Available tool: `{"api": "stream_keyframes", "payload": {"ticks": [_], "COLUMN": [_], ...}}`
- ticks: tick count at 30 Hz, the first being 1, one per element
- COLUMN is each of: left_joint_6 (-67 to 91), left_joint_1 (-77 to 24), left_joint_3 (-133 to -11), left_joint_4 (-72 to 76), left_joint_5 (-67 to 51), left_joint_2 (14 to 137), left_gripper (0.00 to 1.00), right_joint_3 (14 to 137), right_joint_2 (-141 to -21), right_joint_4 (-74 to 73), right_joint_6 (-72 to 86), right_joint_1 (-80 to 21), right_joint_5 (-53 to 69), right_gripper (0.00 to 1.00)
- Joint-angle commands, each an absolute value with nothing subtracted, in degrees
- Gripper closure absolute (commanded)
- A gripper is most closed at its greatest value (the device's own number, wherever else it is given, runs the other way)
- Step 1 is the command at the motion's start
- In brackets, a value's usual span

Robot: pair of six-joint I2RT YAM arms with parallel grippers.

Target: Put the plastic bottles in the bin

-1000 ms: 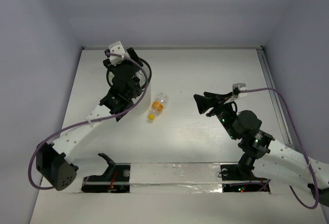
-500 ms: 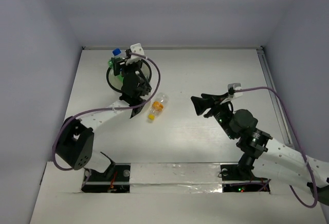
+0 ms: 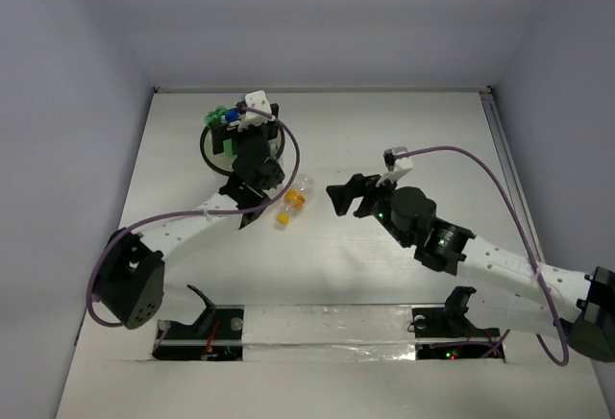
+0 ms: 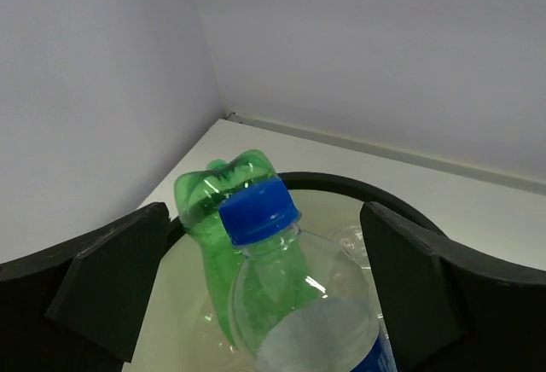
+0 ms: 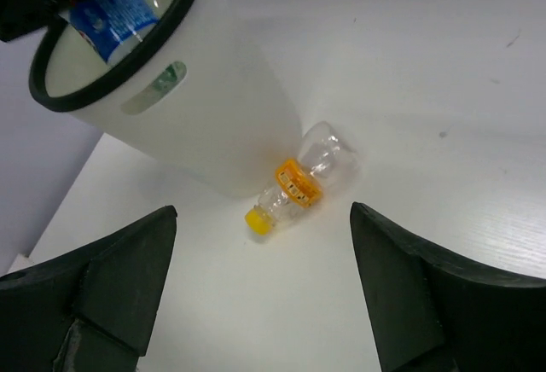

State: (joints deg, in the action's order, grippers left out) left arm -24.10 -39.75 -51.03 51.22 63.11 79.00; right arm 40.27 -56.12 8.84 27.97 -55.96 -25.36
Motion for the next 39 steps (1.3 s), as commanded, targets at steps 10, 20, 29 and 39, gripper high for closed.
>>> {"api": "stream_keyframes", "payload": {"ticks": [10, 20, 29, 39], "left_joint_6": [1.7, 15.3, 17.8, 17.7], "left_joint_1": [-39.8, -39.8, -39.8, -39.8], "left_joint_3": [-64.2, -65.0, -56.4, -52.6], "left_joint_4": [14.3, -6.2, -8.0, -6.9], "left_joint_5": [52.7, 34.9, 28.8, 23.8], "left_joint_2": [63.2, 47.4, 32.6, 22.6], "left_gripper": [0.01, 0.01, 0.01, 0.01], "right_joint_3": [47.3, 57.4, 64.2, 71.1], "right_joint_2": [-74.8, -96.5, -107.1, -114.2], "right_joint_4": [13.7, 18.7, 15.2, 8.3], "right_joint_6": [38.5, 47.7, 52.3, 53.8], "right_joint_1": [-52.2, -44.3, -42.7, -41.1], "right_joint_5": [-20.1, -7.0, -5.8, -4.9], "right_gripper": [0.12, 0.03, 0.03, 0.15]}}
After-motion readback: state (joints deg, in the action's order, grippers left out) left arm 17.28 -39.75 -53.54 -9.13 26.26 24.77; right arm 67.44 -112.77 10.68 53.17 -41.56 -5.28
